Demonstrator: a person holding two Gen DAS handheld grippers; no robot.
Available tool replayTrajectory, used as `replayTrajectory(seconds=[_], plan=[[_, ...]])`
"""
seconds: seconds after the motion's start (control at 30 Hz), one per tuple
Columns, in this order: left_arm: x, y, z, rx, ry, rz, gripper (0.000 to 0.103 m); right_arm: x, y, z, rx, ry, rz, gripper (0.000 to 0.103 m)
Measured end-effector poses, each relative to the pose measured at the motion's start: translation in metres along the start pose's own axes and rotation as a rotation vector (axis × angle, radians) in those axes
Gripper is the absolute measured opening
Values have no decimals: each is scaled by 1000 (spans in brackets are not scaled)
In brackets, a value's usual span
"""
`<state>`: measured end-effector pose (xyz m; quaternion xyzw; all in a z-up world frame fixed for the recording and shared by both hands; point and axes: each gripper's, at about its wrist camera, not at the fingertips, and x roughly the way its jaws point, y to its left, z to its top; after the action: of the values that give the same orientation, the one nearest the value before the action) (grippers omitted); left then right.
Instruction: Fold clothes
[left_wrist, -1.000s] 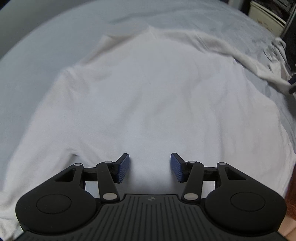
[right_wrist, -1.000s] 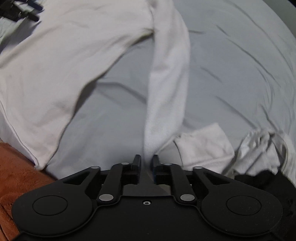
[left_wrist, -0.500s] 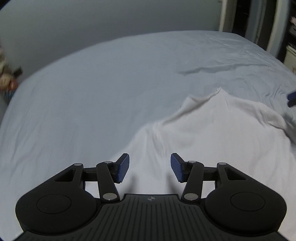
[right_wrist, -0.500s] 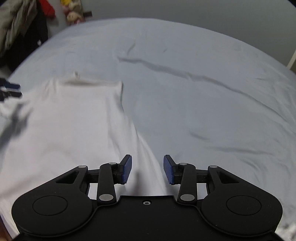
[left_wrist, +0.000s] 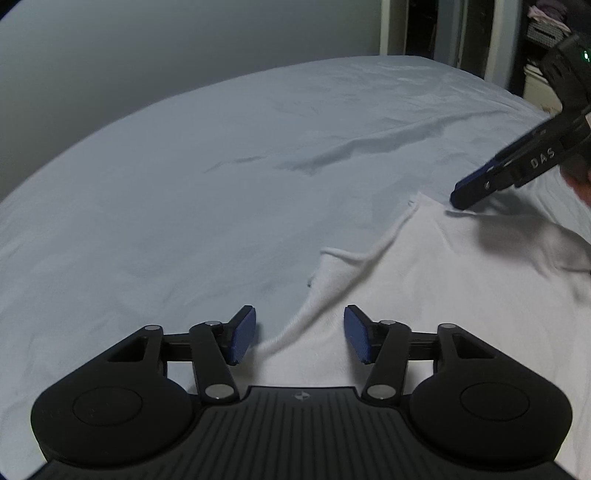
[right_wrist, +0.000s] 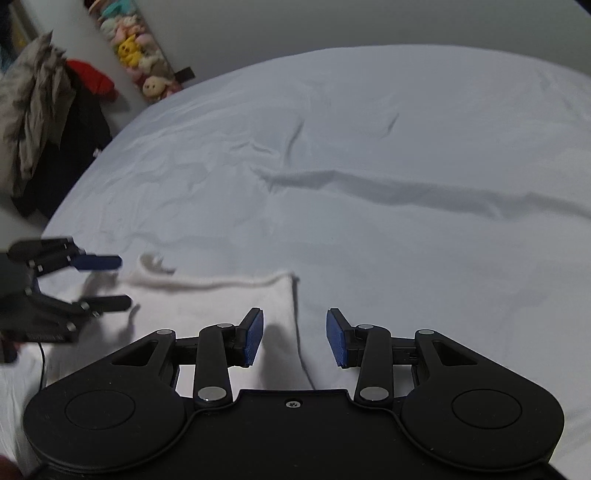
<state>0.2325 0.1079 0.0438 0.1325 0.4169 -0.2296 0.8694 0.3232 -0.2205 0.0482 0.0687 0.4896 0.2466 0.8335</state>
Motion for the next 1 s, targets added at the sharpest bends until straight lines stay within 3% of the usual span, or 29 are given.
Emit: replayTrajectory(seconds=[0.03, 0.1, 0.17, 0.23, 0.37, 0.43, 0.5, 0.7, 0.93, 1.0], plan=[[4, 2, 0, -12, 3, 2, 34, 8, -1, 2, 17, 5, 18, 36], [8, 4, -1, -21, -14, 4, 31, 19, 0, 3, 23, 22, 47, 9], [9, 4, -1, -24, -27, 19, 24, 28, 6, 4, -15, 33, 43, 4], [10, 7, 0, -47, -46, 70, 21, 26, 15, 7, -80, -12, 9, 4], [18, 19, 1, -130, -36, 167, 19, 12, 43, 26, -205, -219, -46, 0], [19, 21, -1, -143, -37, 166, 19, 13, 50, 33, -227, -240, -84, 0], [16, 18, -2, -136, -37, 168, 19, 20, 50, 39, -194, -178, -52, 0], [-3, 8, -3, -124, -49, 129, 20, 6, 34, 33, -190, -86, -75, 3], [-20, -19, -5, -98, -38, 82, 21, -42, -25, -14, -141, 82, -124, 16], [-22, -30, -4, -80, -34, 63, 21, -54, -38, -31, -110, 135, -102, 28]])
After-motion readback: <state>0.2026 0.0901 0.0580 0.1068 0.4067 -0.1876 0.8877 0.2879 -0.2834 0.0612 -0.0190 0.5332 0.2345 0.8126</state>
